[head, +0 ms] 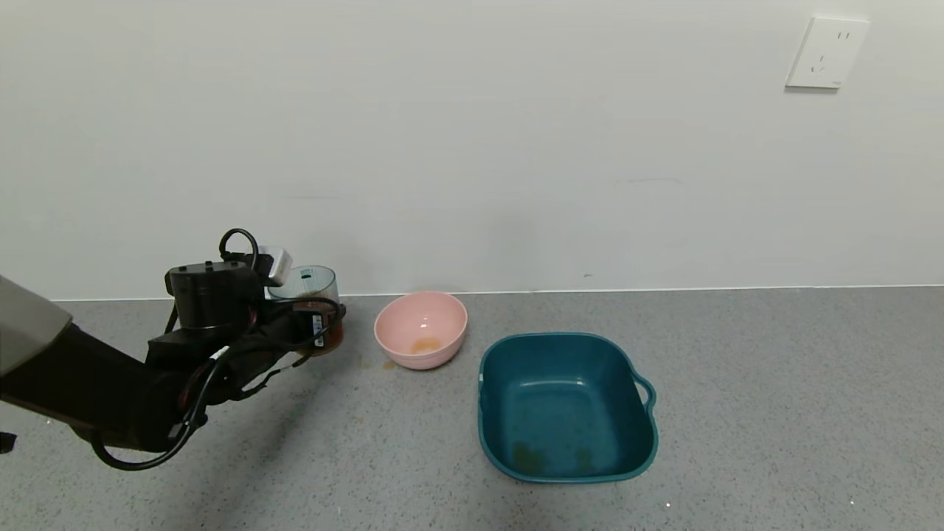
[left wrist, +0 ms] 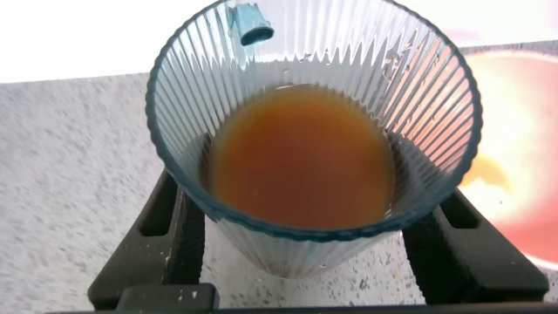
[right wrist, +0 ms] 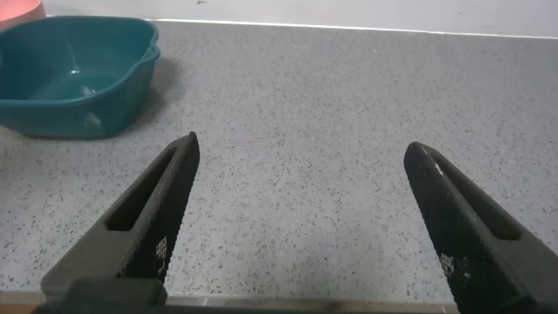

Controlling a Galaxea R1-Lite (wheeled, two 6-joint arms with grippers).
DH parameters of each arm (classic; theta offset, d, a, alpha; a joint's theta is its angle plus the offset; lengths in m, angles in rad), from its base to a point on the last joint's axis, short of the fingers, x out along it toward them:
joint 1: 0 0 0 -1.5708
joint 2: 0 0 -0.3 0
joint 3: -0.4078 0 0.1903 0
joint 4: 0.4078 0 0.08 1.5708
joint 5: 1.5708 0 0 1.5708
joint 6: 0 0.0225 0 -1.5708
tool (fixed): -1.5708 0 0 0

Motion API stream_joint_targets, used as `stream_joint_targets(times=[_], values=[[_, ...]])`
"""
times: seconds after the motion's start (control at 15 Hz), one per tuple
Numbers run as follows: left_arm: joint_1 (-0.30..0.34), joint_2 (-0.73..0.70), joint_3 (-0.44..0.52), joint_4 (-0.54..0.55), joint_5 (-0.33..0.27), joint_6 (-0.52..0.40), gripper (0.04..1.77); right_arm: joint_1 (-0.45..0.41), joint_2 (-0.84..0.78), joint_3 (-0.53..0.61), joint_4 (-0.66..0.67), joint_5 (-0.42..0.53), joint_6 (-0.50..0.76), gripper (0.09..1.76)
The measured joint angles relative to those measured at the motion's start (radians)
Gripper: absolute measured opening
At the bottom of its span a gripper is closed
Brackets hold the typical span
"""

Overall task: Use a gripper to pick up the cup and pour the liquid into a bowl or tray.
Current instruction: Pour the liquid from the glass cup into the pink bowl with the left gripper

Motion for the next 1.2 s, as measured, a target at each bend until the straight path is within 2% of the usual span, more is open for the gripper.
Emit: stream_joint_targets(times=[0.13,0.33,0.93,1.2], values=[[-0.012,-0.017,-0.052,0.063,0.025,0.009,1.29,0.0,0.0,0.0,0.0,0.0,0.0,1.71],[-0.027,-0.031,-0.118,0.127,0.037,0.07,1.29,0.0,0.0,0.0,0.0,0.0,0.0,1.71],[-0.058,-0.034,-0.203,0.256,0.039,0.229,1.29,0.0,0.0,0.0,0.0,0.0,0.0,1.71],[-0.091,-0.026,-0.243,0.309,0.039,0.258,1.29,0.0,0.0,0.0,0.0,0.0,0.0,1.71]])
